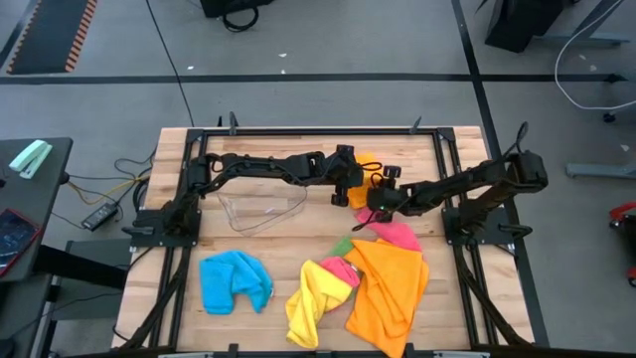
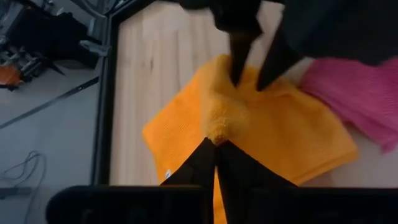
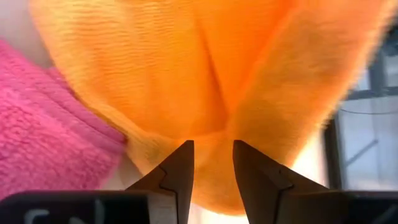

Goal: Fold microfiber towels
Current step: Fold the orange microfiber towel

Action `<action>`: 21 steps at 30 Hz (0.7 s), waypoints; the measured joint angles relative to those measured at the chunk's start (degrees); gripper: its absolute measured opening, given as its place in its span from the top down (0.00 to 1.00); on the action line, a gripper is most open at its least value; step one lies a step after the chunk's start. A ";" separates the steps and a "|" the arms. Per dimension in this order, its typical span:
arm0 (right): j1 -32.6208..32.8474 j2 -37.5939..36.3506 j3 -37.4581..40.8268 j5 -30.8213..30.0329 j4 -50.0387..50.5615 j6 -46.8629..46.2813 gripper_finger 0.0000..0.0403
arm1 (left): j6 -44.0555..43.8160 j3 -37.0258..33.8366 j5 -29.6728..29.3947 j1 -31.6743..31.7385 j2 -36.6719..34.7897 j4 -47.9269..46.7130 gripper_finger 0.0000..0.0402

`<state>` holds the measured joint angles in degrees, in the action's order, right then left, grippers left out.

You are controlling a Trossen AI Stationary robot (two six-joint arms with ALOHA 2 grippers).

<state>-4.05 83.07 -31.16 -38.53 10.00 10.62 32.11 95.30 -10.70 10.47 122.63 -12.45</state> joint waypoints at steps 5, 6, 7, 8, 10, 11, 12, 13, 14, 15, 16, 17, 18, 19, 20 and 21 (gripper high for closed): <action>0.18 -2.28 0.00 -0.94 1.96 -4.10 0.70 | -0.03 0.01 0.83 -0.02 0.00 0.00 0.98; 0.17 -2.40 0.00 0.19 1.37 -4.88 0.70 | -0.02 -0.01 0.85 0.17 0.00 0.03 0.97; 0.17 -2.36 0.00 1.68 0.41 -5.81 0.70 | -0.01 -0.01 0.84 0.45 0.00 0.28 0.96; -0.12 -2.23 0.00 3.17 -0.19 -6.85 0.70 | -0.02 -0.01 0.82 0.82 0.00 0.69 0.95; -1.19 -1.21 0.00 5.45 -1.47 -9.17 0.70 | -0.12 0.01 0.63 1.64 0.42 2.37 0.93; -1.74 -0.63 0.00 6.22 -1.55 -9.99 0.70 | -0.26 0.00 0.51 2.03 0.65 2.82 0.93; -2.29 0.13 0.00 6.55 -2.20 -10.37 0.70 | -0.50 -0.06 0.41 2.42 0.73 2.54 0.94; -2.79 0.84 0.00 6.71 -2.76 -10.44 0.70 | -0.78 -0.08 0.37 2.79 0.97 2.53 0.94; -3.39 1.53 0.00 6.81 -2.88 -10.46 0.70 | -0.86 -0.06 0.37 3.07 1.31 3.34 0.95; -4.06 2.24 0.00 6.98 -3.51 -10.46 0.70 | -1.05 -0.03 0.32 3.28 1.45 3.45 0.96; -4.77 2.94 0.00 7.10 -4.37 -10.50 0.70 | -1.09 -0.06 0.37 3.45 1.52 2.90 0.97; -5.50 3.71 0.00 6.91 -5.52 -10.48 0.70 | -1.18 -0.06 0.37 3.59 1.57 2.95 0.98; -6.36 4.29 0.00 6.93 -6.34 -10.26 0.70 | -1.12 -0.06 0.40 3.59 1.57 3.03 0.98; -7.09 4.87 0.02 6.87 -6.97 -10.05 0.70 | -1.05 -0.06 0.38 3.59 1.57 3.03 0.98; -7.75 5.37 0.02 6.91 -8.08 -10.00 0.70 | -1.04 -0.06 0.39 3.59 1.57 3.01 0.97; -8.46 5.48 0.02 6.94 -8.20 -10.21 0.70 | -1.01 -0.06 0.39 3.59 1.57 2.78 0.96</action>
<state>-12.50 88.55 -31.14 -31.59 1.80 0.41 31.10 95.24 -10.31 14.06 124.20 -9.67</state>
